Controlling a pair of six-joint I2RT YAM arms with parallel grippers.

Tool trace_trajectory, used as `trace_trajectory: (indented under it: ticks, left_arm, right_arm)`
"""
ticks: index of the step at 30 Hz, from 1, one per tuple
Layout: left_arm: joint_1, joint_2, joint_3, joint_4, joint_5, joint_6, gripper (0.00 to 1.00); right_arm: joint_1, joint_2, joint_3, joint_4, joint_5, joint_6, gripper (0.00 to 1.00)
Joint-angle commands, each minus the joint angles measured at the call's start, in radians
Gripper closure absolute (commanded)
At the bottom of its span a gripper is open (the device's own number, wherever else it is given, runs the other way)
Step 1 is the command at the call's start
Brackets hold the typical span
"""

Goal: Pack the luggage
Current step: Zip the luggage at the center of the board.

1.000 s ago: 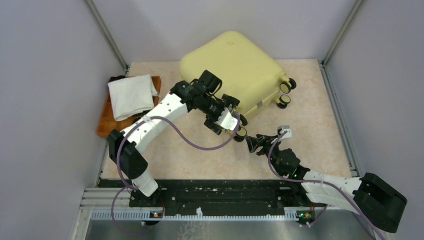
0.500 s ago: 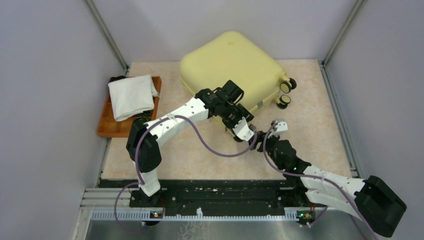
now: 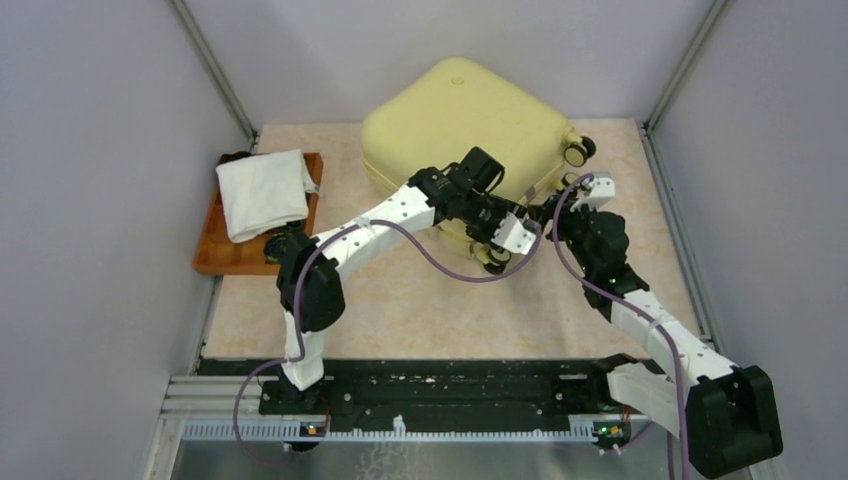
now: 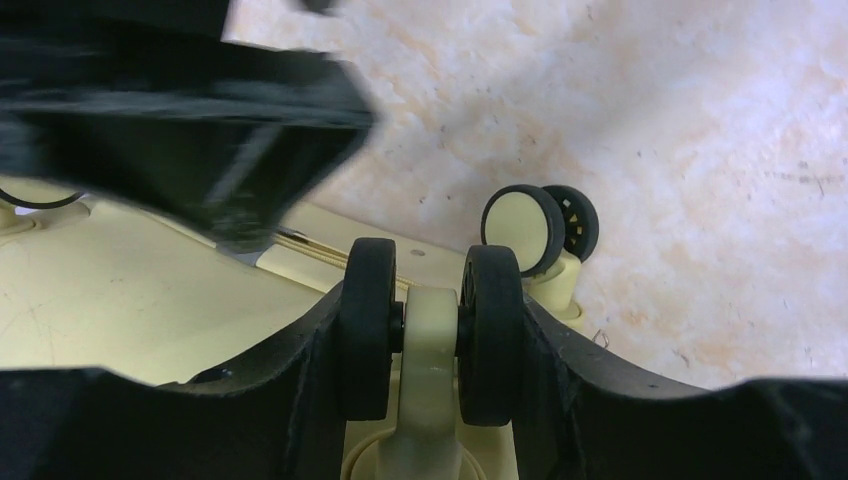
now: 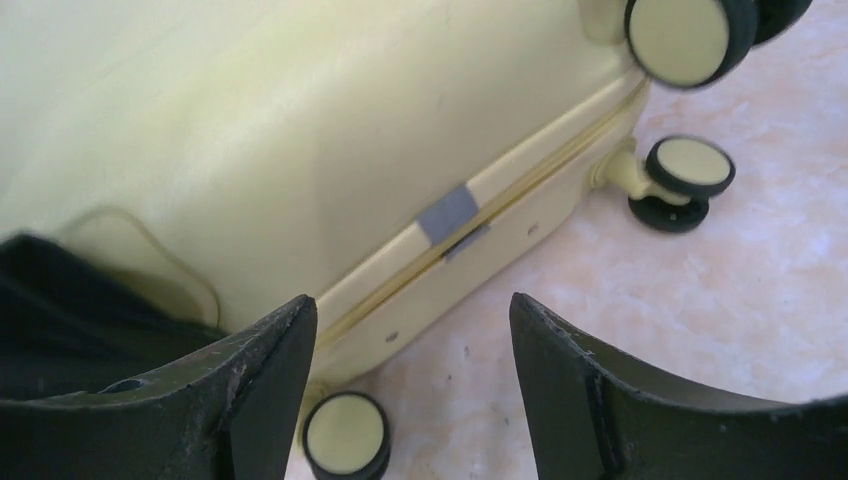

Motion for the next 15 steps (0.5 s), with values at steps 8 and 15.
trace_trajectory:
  ticks: [8, 15]
  left_arm:
    - [0.165, 0.132, 0.334, 0.277, -0.077, -0.430, 1.00]
    - [0.171, 0.180, 0.375, 0.322, -0.014, -0.555, 1.00]
  right_arm:
    - [-0.030, -0.096, -0.309, 0.275, -0.259, 0.086, 0.01]
    - [0.019, 0.046, -0.272, 0.401, -0.386, 0.033, 0.16]
